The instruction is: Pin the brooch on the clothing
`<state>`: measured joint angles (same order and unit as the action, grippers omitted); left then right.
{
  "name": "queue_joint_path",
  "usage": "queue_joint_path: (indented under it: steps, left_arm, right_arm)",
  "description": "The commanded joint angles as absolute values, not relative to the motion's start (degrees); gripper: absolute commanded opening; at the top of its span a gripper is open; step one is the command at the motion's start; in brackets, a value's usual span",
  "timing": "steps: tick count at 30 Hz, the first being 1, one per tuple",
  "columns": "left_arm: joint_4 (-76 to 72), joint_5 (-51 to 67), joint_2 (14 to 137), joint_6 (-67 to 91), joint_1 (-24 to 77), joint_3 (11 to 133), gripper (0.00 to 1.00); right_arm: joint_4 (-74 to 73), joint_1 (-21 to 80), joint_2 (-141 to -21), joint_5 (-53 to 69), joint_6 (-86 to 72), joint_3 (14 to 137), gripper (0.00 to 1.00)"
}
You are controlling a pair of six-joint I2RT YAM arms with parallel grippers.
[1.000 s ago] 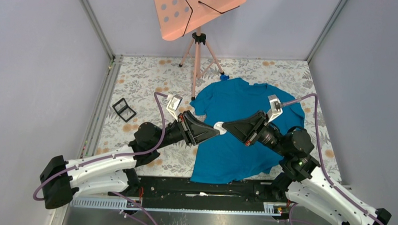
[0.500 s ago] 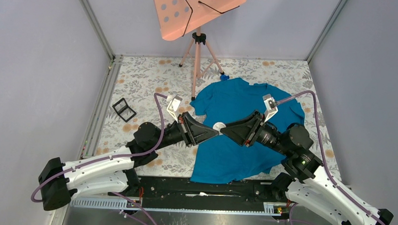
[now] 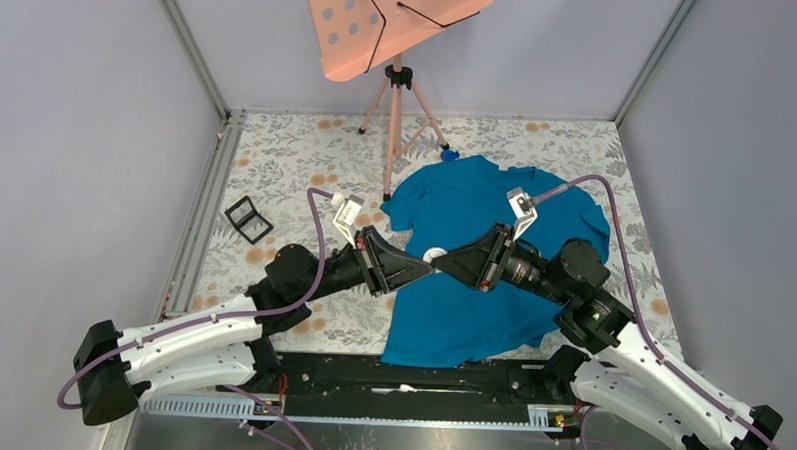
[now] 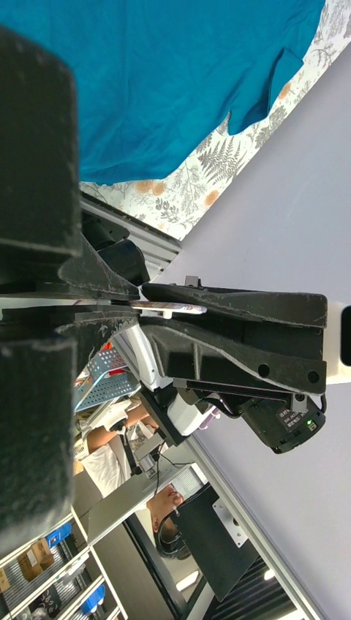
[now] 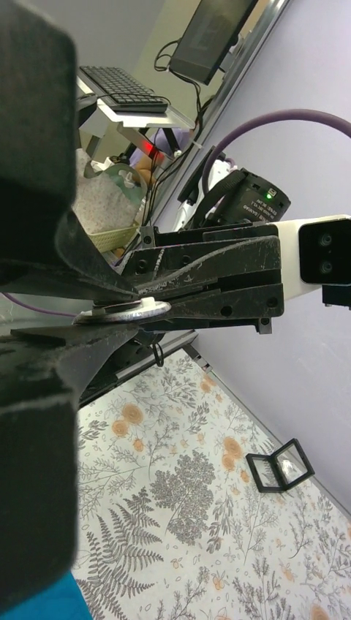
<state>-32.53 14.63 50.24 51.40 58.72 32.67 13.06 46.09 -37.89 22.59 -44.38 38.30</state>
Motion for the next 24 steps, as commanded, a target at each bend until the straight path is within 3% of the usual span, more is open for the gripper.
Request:
queue_joint_path:
  steps: [1, 8, 17, 24]
  left_arm:
    - [-33.02, 13.69, 49.35, 49.68, 58.71, 35.77, 0.00]
    - [-33.05, 15.02, 49.75, 48.73, 58.72, 36.14, 0.00]
    - [-26.90, 17.26, 49.63, 43.75, 58.76, 39.21, 0.00]
    - [-21.55, 17.97, 48.88, 40.80, 58.71, 40.99, 0.00]
  right_arm:
    - [13.99, 46.41, -37.92, 24.02, -44.29, 40.37, 0.19]
    - [9.67, 46.41, -38.70, 22.22, -43.75, 41.15, 0.00]
    - [-2.05, 46.41, -45.52, 26.15, -41.90, 46.02, 0.00]
    - [-1.24, 46.41, -48.23, 30.56, -42.49, 45.51, 0.08]
